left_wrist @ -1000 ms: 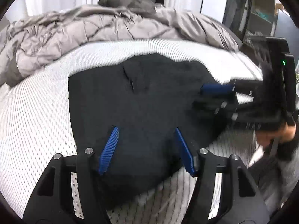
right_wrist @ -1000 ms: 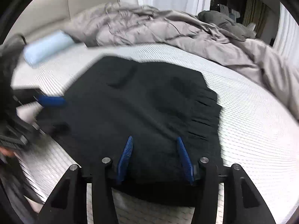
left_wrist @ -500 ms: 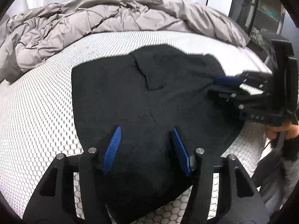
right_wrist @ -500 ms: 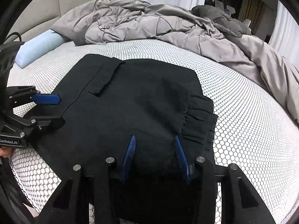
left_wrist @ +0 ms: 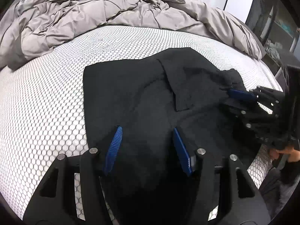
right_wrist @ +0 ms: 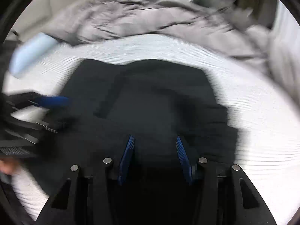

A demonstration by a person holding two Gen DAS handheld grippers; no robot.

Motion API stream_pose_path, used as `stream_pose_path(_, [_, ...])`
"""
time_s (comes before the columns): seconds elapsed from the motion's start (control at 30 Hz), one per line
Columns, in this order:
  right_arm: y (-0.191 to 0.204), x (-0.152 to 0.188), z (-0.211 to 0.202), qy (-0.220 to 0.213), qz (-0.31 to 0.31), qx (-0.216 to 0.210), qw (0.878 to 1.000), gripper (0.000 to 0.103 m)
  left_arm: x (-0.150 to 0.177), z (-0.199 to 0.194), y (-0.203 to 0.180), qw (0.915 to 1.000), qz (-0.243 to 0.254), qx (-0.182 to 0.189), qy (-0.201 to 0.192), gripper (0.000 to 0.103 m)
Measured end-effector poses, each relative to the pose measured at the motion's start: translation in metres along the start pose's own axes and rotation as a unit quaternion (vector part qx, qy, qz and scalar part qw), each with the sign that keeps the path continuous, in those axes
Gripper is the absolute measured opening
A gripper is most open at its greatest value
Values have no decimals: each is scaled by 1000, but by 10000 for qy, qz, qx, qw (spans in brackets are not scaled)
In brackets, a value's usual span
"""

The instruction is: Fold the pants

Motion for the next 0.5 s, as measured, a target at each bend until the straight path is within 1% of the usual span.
stream_pose_path(0.03, [-2,3,-3,9,18,-108,9999,46,1,-3,2,10000,-9,-89,-7,55])
stream_pose_path(0.13, [-2,0,-10,-99,213,-277,9993,46,-1,-13,5,9998,-154,-131,-83,52])
stream_pose_path(0.17, [-2,-3,-12,-135,276,-371,9988,47,-6,-21,5,9995,-245,-76,-204,52])
stream_pose_path(0.23, [8,-12,-12,-213,353,-660,9970,47,-21,-27,2,9990,-228,43,-380,52])
stream_pose_path(0.3, [17,-22,-8,-234,369,-787,9959,47,-35,-20,1,9992,-122,-75,-383,52])
stream_pose_path(0.33, [24,-30,-3,-241,382,-879,9951,47,-40,-12,2,9993,-63,-140,-339,53])
stream_pose_path(0.4, [35,-34,9,-139,428,-1126,9926,47,-40,17,6,9998,-50,-173,104,52])
stream_pose_path(0.43, [41,-34,19,7,430,-1229,9915,47,-41,26,8,9995,-41,-200,238,52])
stream_pose_path(0.5, [47,-34,30,133,268,-1088,9936,47,-40,30,11,9997,-22,-88,230,52])
Point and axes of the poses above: each gripper's, at about its wrist camera, not at the fingertips, and z roughly the way its jaws point, y to its left, x to its underside, the point moved 7 cm from there along z, roughly the way its jaws point, and after that the axes turned 2 degrees about -y, right-handed, at the moved point
